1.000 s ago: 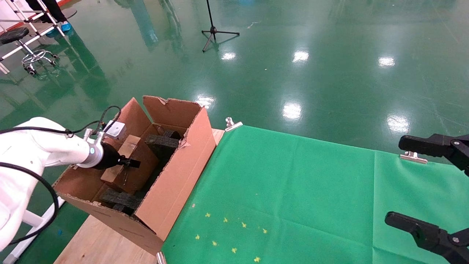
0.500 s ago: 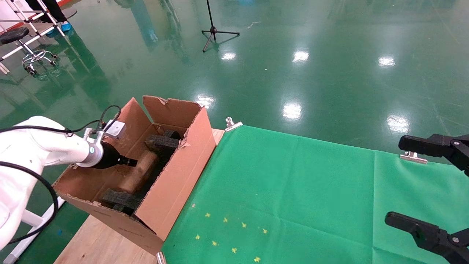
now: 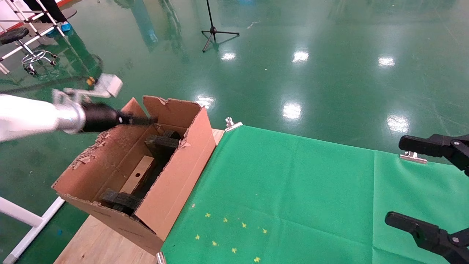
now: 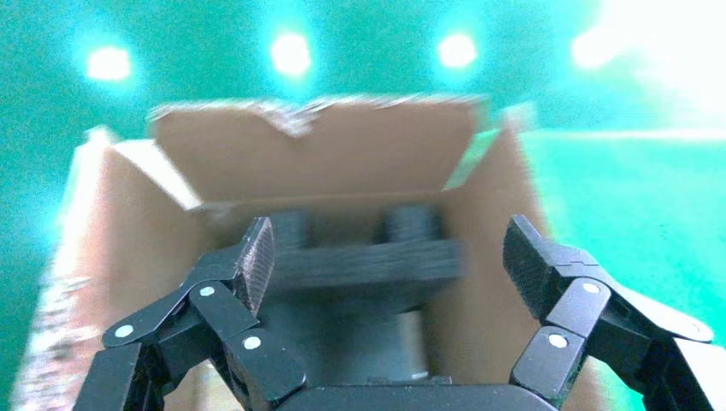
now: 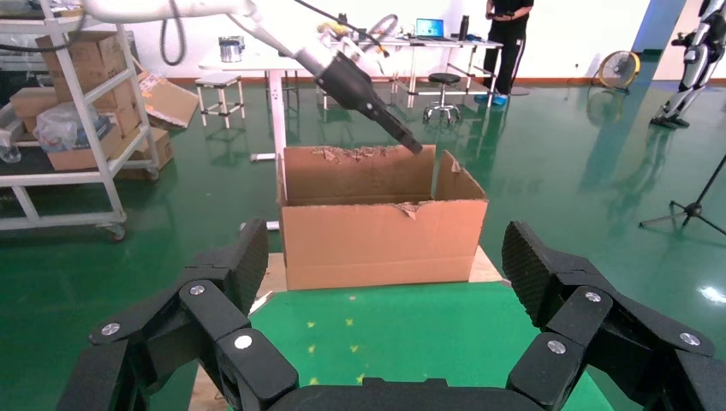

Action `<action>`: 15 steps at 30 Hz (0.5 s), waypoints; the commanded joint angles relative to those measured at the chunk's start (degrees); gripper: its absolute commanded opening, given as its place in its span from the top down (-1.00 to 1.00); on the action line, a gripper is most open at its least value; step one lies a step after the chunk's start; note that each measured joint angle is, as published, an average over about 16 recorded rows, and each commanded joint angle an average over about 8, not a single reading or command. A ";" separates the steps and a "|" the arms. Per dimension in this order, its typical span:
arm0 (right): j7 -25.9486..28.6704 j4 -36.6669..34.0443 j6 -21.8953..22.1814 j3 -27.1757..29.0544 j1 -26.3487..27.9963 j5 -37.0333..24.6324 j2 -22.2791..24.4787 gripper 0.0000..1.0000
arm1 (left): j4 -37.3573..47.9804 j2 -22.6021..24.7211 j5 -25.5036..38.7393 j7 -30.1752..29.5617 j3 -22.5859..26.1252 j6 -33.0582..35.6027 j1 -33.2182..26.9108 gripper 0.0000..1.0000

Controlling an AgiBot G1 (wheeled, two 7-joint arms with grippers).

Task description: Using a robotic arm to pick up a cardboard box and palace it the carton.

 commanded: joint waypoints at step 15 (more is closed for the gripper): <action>0.00 -0.01 0.02 0.00 -0.01 0.01 0.01 -1.00 | -14.98 -9.22 -6.70 1.73 -3.26 0.70 3.19 -1.00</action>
